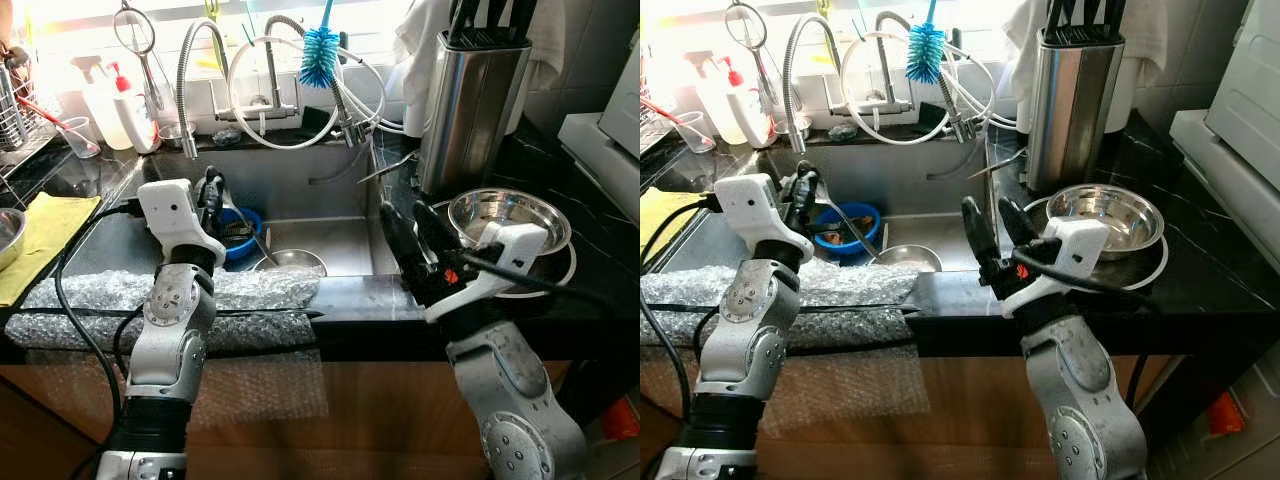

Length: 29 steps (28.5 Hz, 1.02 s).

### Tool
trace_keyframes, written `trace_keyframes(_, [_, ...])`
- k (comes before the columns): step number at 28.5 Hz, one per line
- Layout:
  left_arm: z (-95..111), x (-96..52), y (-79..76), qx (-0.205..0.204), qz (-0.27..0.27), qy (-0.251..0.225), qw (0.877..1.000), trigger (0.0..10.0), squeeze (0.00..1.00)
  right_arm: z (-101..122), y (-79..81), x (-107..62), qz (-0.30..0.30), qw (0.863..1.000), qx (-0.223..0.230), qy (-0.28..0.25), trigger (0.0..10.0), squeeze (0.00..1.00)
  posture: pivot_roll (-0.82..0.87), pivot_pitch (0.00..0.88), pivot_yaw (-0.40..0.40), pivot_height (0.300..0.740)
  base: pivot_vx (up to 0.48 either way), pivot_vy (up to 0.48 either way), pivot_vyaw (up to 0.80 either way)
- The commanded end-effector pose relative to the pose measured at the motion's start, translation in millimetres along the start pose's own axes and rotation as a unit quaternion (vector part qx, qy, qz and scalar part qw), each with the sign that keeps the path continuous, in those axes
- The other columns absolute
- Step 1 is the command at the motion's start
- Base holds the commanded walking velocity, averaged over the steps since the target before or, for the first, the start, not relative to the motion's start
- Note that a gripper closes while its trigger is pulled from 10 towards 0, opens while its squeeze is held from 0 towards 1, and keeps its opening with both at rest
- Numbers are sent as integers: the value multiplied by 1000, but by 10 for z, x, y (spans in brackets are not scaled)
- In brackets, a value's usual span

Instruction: Kitchen organization

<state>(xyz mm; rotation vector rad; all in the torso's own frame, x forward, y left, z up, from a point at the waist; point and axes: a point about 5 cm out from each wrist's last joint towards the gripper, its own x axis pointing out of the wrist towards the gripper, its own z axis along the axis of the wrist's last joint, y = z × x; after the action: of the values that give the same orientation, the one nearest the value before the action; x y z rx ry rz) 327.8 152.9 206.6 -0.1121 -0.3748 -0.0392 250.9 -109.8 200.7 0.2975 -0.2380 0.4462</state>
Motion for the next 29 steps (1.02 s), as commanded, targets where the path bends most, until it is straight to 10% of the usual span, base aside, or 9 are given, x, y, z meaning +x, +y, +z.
trace_keyframes(1, [30, 51, -22, 19, -11, -15, 1000, 10000, 0, 22, 61, 3, 11, 1000, -10, -7, 10000, 0, -135, 0, 107, 740, 0, 0, 0])
trace_keyframes(29, [-41, 117, -28, 28, -12, -34, 999, 10000, 0, -2, 85, -2, 11, 1000, -19, -10, 10000, 0, -135, 0, 107, 740, 0, 0, 0])
